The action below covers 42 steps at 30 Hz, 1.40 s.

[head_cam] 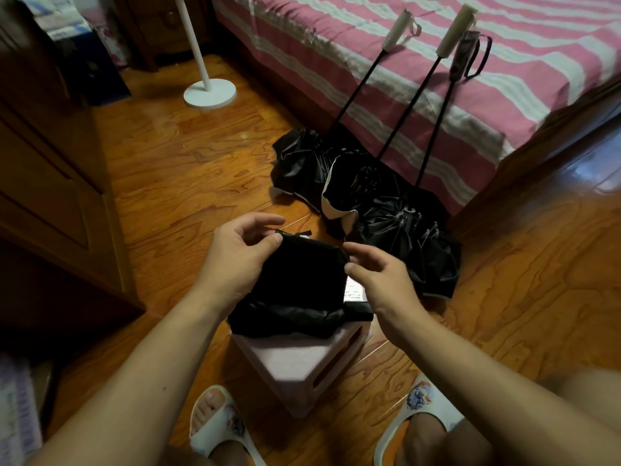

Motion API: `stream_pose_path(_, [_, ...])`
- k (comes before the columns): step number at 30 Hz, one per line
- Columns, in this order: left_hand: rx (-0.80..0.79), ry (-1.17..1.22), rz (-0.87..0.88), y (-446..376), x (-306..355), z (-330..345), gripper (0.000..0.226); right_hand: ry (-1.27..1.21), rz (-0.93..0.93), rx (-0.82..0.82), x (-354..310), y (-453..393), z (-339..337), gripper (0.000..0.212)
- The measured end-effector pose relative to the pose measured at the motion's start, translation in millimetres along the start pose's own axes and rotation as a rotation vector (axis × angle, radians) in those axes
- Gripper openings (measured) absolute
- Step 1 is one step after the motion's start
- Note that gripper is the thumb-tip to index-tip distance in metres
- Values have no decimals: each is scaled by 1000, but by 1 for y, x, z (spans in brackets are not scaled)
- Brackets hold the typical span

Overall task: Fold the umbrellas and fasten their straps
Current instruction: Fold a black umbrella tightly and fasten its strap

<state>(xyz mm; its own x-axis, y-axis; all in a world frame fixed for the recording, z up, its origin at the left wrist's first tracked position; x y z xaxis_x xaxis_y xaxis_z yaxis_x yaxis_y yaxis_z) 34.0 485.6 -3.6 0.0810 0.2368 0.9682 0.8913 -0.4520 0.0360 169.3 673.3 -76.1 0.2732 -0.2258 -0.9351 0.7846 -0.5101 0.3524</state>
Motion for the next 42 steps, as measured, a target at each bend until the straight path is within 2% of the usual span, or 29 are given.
stream_pose_path(3, [14,-9,19,0,3,0,28,-146,31,159,1,-4,-21,33])
stream_pose_path(5, [21,-6,9,0,2,-1,28,-218,44,191,3,-5,-26,36])
stream_pose_path(6, [20,-1,-1,0,1,-1,28,-168,3,155,0,-7,-25,40])
stream_pose_path(8, [12,16,-18,0,-1,-1,27,131,-90,-33,-6,-12,-6,47])
stream_pose_path(9, [11,27,-22,0,-1,-1,27,272,-112,-122,-6,-14,4,43])
stream_pose_path(10, [14,33,-24,0,-2,-2,28,355,-119,-141,-6,-16,7,32])
stream_pose_path(12, [28,38,-25,0,-2,-4,28,351,-154,-8,-15,-21,-7,13])
stream_pose_path(14, [45,48,-36,-1,-4,-6,27,302,-170,138,-22,-22,-26,9])
stream_pose_path(16, [46,68,-55,0,-6,-7,26,278,-161,180,-22,-19,-31,4])
stream_pose_path(19, [38,86,-75,2,-8,-8,24,215,-58,84,-1,-17,-14,12])
stream_pose_path(21, [31,81,-85,2,-9,-7,24,322,-57,9,7,-15,-3,21])
stream_pose_path(24, [29,85,-89,1,-10,-8,25,432,-119,-18,-1,-10,3,35])
stream_pose_path(28, [34,92,-92,2,-10,-7,24,419,-238,3,-17,0,6,41])
stream_pose_path(33, [37,88,-91,1,-8,-8,24,215,-234,8,-18,-1,4,32])
stream_pose_path(39, [50,38,-13,-2,-3,-3,31,174,-148,66,-9,-18,-6,25])
stream_pose_path(42, [77,-5,36,-4,4,-6,39,370,-100,-33,3,-37,6,55])
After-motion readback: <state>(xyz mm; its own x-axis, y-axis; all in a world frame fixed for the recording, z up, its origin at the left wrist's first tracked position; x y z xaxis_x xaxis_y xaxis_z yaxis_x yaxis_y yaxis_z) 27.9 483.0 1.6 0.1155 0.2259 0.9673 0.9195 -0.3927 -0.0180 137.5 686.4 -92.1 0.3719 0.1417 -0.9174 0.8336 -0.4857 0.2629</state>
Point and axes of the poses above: each hand's wrist, its own y-axis away from the middle knuckle, its own z-axis out of the palm, x = y × z, the point moved 10 cm from there along -y, towards the middle knuckle, and after that the axes turned 3 degrees about z, right-handed, at the moved point
